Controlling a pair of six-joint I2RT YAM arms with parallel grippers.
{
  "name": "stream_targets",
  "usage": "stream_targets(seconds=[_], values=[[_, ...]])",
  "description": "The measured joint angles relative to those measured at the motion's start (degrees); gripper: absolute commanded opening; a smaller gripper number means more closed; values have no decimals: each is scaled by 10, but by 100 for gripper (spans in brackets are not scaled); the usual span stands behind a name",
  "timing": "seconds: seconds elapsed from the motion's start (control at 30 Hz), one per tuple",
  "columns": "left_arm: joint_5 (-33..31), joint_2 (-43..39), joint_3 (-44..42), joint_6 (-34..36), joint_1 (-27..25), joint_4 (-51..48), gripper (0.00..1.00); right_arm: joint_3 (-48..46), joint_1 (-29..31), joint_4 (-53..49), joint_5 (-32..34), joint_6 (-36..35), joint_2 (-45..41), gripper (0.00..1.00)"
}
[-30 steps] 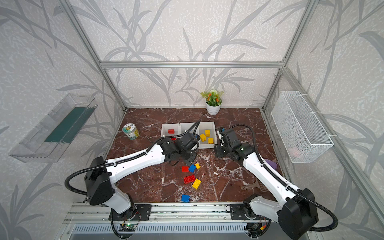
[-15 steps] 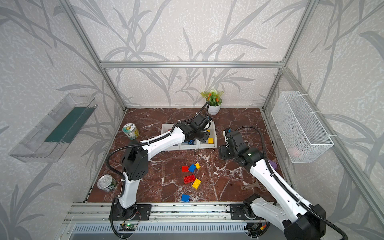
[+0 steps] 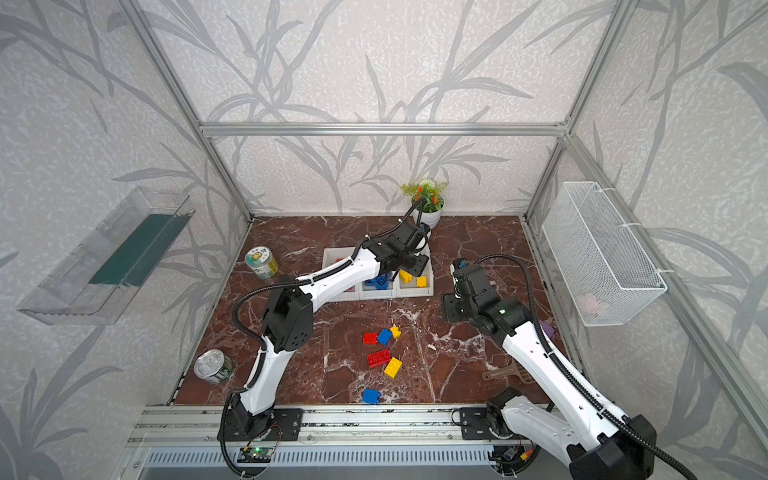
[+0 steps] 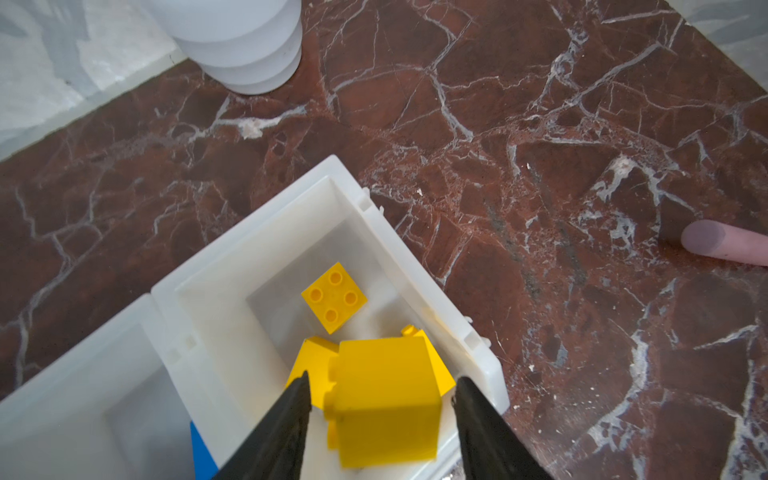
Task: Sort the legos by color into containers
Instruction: 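Carry the yellow brick over the farthest compartment and release it, then grasp a blue brick with the right gripper while the left gripper withdraws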
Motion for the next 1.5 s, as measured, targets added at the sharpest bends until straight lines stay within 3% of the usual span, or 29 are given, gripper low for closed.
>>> stream_targets(seconds=[0.43, 0.73, 0.83, 1.2, 1.5], values=[[-3, -1, -5, -8, 6, 2, 67, 0, -1, -4, -1, 0, 4, 65], [-3, -100, -154, -35, 37, 43, 67, -8, 10, -12, -41, -6, 6, 65], [-8, -153, -206, -43, 54, 60, 67, -19, 59, -21, -45, 3, 6, 64], [-41, -346, -405, -77, 120, 124, 67, -37, 338, -16, -58, 28, 71, 64], [-63, -461, -549, -109, 155, 139, 67, -1, 448, 2, -80, -17, 232, 62]])
